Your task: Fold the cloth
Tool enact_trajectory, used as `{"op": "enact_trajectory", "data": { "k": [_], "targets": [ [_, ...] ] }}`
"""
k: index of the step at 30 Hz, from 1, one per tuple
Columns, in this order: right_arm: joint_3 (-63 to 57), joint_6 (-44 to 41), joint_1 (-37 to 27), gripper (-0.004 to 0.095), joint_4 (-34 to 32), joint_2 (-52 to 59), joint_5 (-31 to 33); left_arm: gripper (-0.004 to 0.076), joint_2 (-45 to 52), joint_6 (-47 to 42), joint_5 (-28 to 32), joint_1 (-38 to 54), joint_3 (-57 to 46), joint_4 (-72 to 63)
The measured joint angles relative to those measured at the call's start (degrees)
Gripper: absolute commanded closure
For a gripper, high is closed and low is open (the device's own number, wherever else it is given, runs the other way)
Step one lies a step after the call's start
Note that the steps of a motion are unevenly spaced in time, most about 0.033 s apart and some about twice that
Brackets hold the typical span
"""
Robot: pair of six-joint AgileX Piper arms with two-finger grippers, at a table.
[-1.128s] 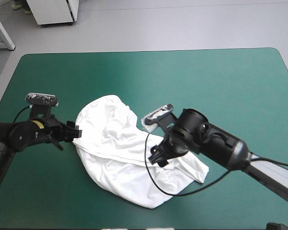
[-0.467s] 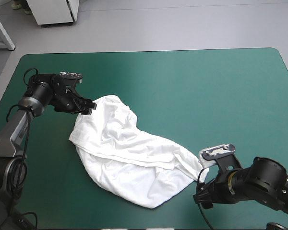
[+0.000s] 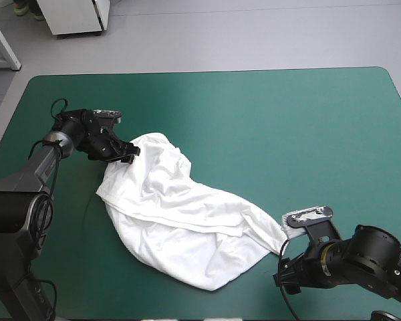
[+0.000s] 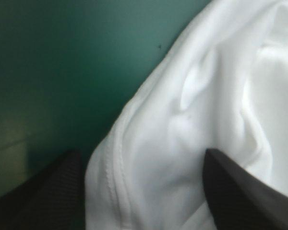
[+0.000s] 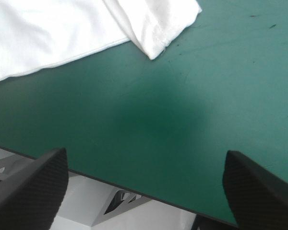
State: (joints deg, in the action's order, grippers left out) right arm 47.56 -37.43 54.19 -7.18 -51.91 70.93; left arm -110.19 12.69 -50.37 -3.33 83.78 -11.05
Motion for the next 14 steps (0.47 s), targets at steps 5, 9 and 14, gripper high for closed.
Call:
{"op": "enact_trajectory", "data": {
  "k": [5, 9, 14],
  "targets": [
    [0.0, 0.7, 0.0, 0.01, -3.4, -1.9, 0.0, 0.0596, -0.9, 0.3, 0.0, 0.1, 0.7, -0.5],
    [0.0, 2.5, 0.0, 0.01, -5.6, -7.3, -2.1, 0.0729, -1.0, 0.7, 0.2, 0.1, 0.7, -0.6],
    [0.0, 3.9, 0.0, 0.0107, -8.7, -15.5, -9.2, 0.073, -1.0, 2.1, 0.2, 0.1, 0.7, -0.7]
  ]
}}
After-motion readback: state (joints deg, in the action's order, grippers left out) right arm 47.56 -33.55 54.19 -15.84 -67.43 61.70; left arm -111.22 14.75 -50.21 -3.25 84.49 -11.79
